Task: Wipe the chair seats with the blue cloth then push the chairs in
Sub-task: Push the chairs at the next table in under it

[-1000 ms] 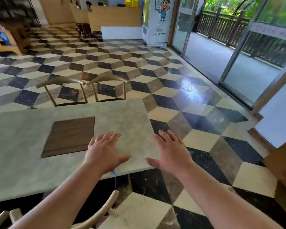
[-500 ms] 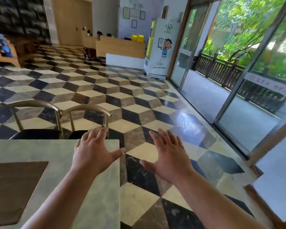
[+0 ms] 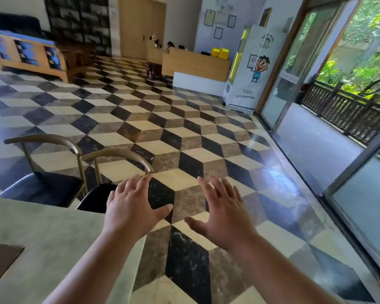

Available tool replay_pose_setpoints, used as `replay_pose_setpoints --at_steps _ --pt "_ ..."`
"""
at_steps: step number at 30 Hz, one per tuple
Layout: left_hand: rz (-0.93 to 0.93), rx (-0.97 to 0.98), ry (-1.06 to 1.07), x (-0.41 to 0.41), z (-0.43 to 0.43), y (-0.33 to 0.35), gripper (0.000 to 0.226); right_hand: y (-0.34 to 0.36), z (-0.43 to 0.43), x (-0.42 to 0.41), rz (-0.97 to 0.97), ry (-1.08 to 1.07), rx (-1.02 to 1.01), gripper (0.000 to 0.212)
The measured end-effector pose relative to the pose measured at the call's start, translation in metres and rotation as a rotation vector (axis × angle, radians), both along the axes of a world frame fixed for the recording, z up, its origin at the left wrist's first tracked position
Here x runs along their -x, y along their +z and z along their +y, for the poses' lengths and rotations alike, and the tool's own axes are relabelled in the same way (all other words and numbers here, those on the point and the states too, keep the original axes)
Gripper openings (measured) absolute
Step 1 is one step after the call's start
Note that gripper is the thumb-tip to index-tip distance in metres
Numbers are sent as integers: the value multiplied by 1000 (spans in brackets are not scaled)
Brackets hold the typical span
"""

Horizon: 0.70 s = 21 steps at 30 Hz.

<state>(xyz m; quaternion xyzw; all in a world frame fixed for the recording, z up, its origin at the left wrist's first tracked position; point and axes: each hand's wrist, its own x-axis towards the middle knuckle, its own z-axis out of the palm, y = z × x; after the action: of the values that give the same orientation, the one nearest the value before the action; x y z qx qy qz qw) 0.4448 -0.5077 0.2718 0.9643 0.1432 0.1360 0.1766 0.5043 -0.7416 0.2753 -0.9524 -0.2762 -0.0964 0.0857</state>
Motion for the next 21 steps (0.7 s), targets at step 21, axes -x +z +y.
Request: replay_pose_setpoints --at_steps 21 --pt "89 -52 669 -289 -3 -29 95 -32 75 -426 112 665 60 87"
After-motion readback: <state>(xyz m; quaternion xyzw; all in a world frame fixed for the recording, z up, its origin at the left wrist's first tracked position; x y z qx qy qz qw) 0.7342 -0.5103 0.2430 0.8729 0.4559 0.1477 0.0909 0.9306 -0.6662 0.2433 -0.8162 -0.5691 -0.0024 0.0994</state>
